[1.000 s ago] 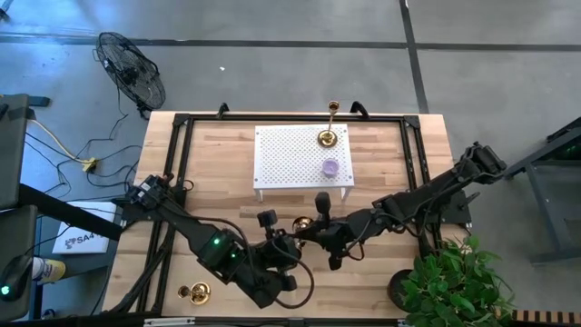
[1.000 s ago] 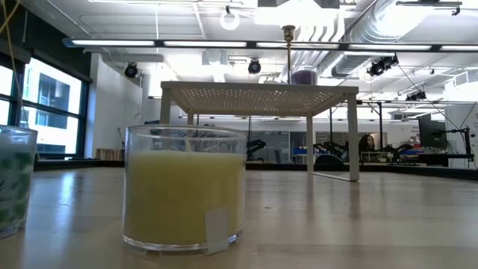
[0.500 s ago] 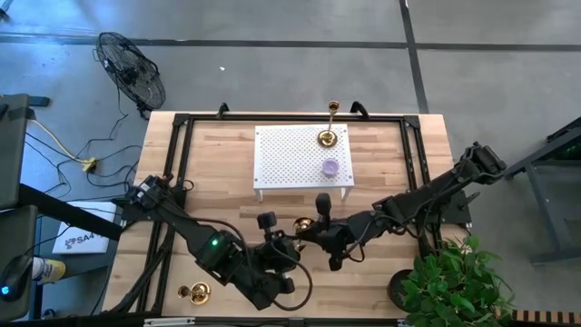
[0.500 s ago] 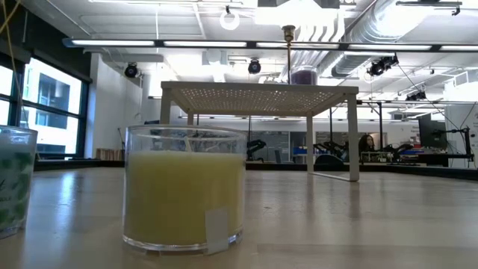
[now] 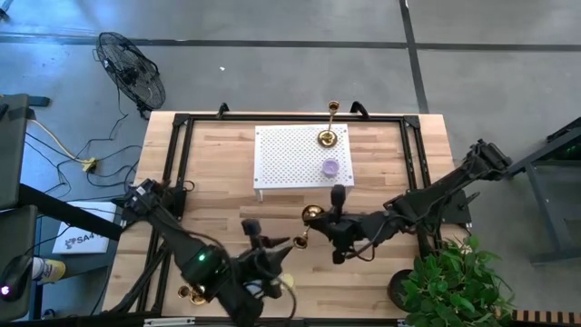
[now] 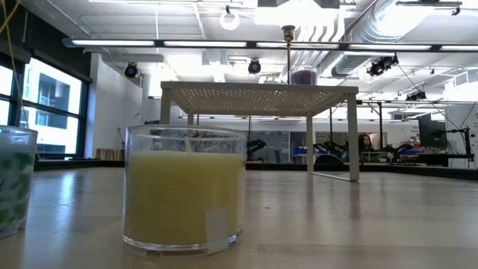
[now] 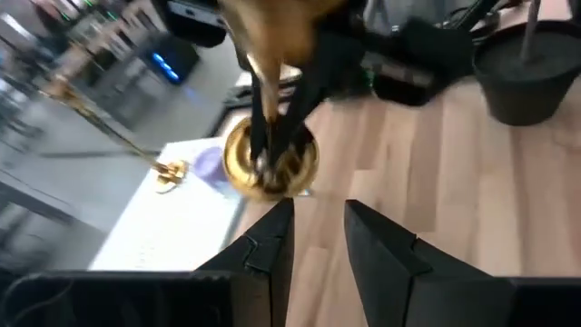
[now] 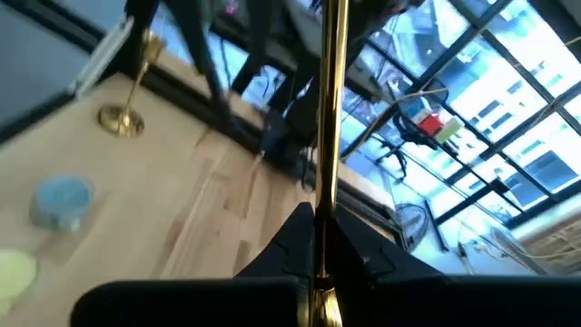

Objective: Pick & Place candle stick holders
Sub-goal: Put the right gold candle holder on the shelf

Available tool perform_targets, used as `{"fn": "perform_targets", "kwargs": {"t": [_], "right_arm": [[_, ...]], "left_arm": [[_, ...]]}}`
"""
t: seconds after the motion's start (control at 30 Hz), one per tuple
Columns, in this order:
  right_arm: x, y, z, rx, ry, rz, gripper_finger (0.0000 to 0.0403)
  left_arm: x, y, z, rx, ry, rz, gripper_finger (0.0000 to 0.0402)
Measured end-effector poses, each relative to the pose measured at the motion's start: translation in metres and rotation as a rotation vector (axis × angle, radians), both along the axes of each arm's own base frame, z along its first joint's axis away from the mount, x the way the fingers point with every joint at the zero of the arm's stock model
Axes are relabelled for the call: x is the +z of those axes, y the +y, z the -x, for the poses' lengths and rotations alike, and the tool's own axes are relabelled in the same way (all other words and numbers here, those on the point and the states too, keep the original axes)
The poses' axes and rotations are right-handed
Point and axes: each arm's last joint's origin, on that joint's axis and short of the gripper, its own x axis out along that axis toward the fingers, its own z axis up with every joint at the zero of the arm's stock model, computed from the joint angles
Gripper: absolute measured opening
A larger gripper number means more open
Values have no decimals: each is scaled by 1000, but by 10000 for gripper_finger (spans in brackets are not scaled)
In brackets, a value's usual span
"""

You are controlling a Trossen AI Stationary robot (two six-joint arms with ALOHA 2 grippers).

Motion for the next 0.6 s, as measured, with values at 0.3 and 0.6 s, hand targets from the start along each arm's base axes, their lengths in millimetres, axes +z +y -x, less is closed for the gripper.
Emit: {"fn": "perform_targets", "kwargs": {"t": [0.3, 0.6], "right_arm": [[50, -28, 18, 114, -235, -225, 10], [69, -104, 6, 90, -376, -390, 10]], "left_arm": [[3, -29, 39, 42, -146, -199, 97], [22, -23, 73, 95, -334, -138, 97]]}}
